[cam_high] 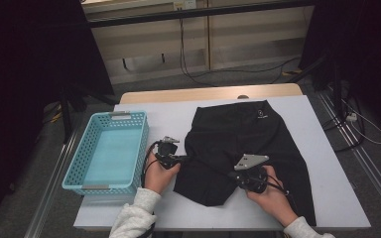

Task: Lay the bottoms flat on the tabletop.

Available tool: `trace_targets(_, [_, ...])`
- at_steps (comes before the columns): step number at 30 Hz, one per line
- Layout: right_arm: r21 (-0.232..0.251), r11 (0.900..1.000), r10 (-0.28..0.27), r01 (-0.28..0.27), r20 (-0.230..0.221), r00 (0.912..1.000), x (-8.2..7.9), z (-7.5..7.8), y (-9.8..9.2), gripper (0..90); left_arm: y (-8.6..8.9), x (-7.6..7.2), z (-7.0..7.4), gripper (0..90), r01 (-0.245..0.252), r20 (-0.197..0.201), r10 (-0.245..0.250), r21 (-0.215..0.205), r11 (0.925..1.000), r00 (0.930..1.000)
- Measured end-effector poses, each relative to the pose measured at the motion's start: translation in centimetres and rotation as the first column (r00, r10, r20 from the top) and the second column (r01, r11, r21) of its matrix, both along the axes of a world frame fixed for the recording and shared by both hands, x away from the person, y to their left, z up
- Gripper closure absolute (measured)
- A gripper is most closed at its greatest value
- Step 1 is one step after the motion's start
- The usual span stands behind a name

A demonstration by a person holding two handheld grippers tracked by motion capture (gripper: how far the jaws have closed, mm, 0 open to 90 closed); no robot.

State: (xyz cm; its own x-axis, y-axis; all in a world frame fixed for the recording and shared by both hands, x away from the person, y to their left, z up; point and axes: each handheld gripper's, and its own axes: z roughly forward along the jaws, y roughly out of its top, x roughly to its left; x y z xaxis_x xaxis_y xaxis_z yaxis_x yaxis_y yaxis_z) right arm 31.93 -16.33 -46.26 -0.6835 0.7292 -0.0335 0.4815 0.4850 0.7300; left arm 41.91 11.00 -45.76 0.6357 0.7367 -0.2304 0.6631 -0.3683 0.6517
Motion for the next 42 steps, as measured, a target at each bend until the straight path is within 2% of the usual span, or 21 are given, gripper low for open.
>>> trace_targets(2, [0.01, 1.0, -0.011, 0.011, 0.007, 0.9999, 0.3, 0.2, -0.5, 90.0, 0.1, 0.3, 0.1, 88.9, -0.019, -0.001, 0.019, -0.009, 0.9998, 0.9998])
trace_targets(4, [0.009, 1.0, -0.023, 0.023, 0.006, 0.9997, 0.3, 0.2, -1.0, 89.8, 0.4, 0.6, 0.2, 88.9, -0.04, 0.007, 0.041, -0.062, 0.9972, 0.9991])
trace_targets(5, [0.009, 1.0, -0.023, 0.023, 0.006, 0.9997, 0.3, 0.2, -1.0, 89.8, 0.4, 0.6, 0.2, 88.6, -0.04, 0.007, 0.041, -0.062, 0.9972, 0.9991])
trace_targets(6, [0.023, 0.999, -0.029, 0.028, 0.012, 0.9995, 0.1, 0.3, -1.2, 85.9, 0.4, 0.6, 0.3, 88.4, -0.027, -0.004, 0.027, -0.056, 0.9981, 0.9996])
trace_targets(9, [0.024, 0.999, -0.024, 0.023, 0.042, 0.9988, -0.3, 1.0, -0.9, 76.7, 0.2, 0.4, 0.4, 88.2, -0.03, 0.0, 0.03, -0.056, 0.998, 0.9995])
trace_targets(12, [0.066, 0.998, -0.006, 0.002, 0.063, 0.998, -0.9, 1.9, -0.2, 71.4, 0.2, 0.3, 0.4, 88.0, -0.037, -0.007, 0.036, -0.068, 0.997, 0.9993])
trace_targets(17, [0.098, 0.993, 0.07, -0.071, 0.017, 0.9974, -1.6, 1.6, 1.8, 66.0, 0.1, 0.1, 0.4, 87.4, -0.044, -0.009, 0.043, -0.079, 0.9959, 0.999])
trace_targets(18, [0.111, 0.99, 0.089, -0.088, -0.003, 0.996, -1.7, 1.4, 2.2, 65.4, 0.1, 0.1, 0.4, 87.4, -0.044, -0.011, 0.043, -0.075, 0.9962, 0.999])
trace_targets(22, [0.099, 0.986, 0.138, -0.136, -0.018, 0.9903, -2.4, 0.8, 3.0, 62.6, 0.1, 0.1, 0.4, 87.5, -0.041, -0.015, 0.04, -0.069, 0.9968, 0.9991])
trace_targets(24, [0.11, 0.982, 0.161, -0.155, -0.044, 0.986, -2.6, 0.5, 3.1, 59.4, 0.1, 0.1, 0.3, 87.6, -0.041, -0.013, 0.04, -0.064, 0.9971, 0.9991])
trace_targets(25, [0.11, 0.982, 0.161, -0.155, -0.044, 0.986, -2.6, 0.5, 3.1, 59.4, 0.1, 0.1, 0.3, 87.6, -0.041, -0.013, 0.04, -0.064, 0.9971, 0.9991])
trace_targets(26, [0.083, 0.982, 0.172, -0.168, -0.044, 0.9842, -3.0, 0.3, 3.1, 65.5, 0.0, 0.2, 0.4, 87.7, -0.038, -0.019, 0.037, -0.06, 0.9975, 0.9991])
trace_targets(27, [0.083, 0.982, 0.172, -0.168, -0.044, 0.9842, -3.0, 0.3, 3.1, 65.5, 0.0, 0.2, 0.4, 87.8, -0.038, -0.019, 0.037, -0.06, 0.9975, 0.9991])
trace_targets(28, [0.068, 0.979, 0.195, -0.191, -0.064, 0.9787, -3.3, 0.1, 2.9, 74.5, -0.1, 0.2, 0.3, 87.9, -0.044, -0.015, 0.043, -0.064, 0.997, 0.999])
trace_targets(30, [0.079, 0.977, 0.206, -0.2, -0.076, 0.9755, -3.6, -0.1, 2.5, 88.8, 0.0, 0.3, 0.3, 88.1, -0.04, -0.024, 0.038, -0.056, 0.9976, 0.999])
trace_targets(34, [0.075, 0.971, 0.234, -0.227, -0.106, 0.9664, -4.1, 0.0, 1.4, 90.0, 0.3, 0.5, 0.1, 88.2, -0.056, -0.032, 0.054, -0.055, 0.997, 0.998])
trace_targets(37, [0.073, 0.971, 0.234, -0.227, -0.116, 0.9652, -4.5, 0.2, 0.5, 90.0, 0.4, 0.5, -0.1, 88.1, -0.064, -0.036, 0.062, -0.06, 0.9961, 0.9974])
trace_targets(38, [0.073, 0.971, 0.234, -0.227, -0.116, 0.9652, -4.5, 0.2, 0.5, 90.0, 0.4, 0.5, -0.1, 88.1, -0.064, -0.036, 0.062, -0.06, 0.9961, 0.9974])
trace_targets(39, [0.062, 0.977, 0.21, -0.204, -0.104, 0.9723, -4.6, 0.6, -0.5, 90.0, 0.4, 0.5, -0.1, 87.9, -0.062, -0.034, 0.06, -0.062, 0.9961, 0.9976])
trace_targets(41, [0.072, 0.981, 0.186, -0.18, -0.086, 0.9788, -4.4, 1.0, -1.2, 84.3, 0.4, 0.5, 0.0, 87.0, -0.052, -0.031, 0.05, -0.062, 0.9967, 0.9982])
trace_targets(42, [0.074, 0.986, 0.157, -0.152, -0.067, 0.9853, -4.2, 1.3, -1.6, 86.6, 0.5, 0.4, 0.1, 86.2, -0.049, -0.035, 0.047, -0.062, 0.9969, 0.9983])
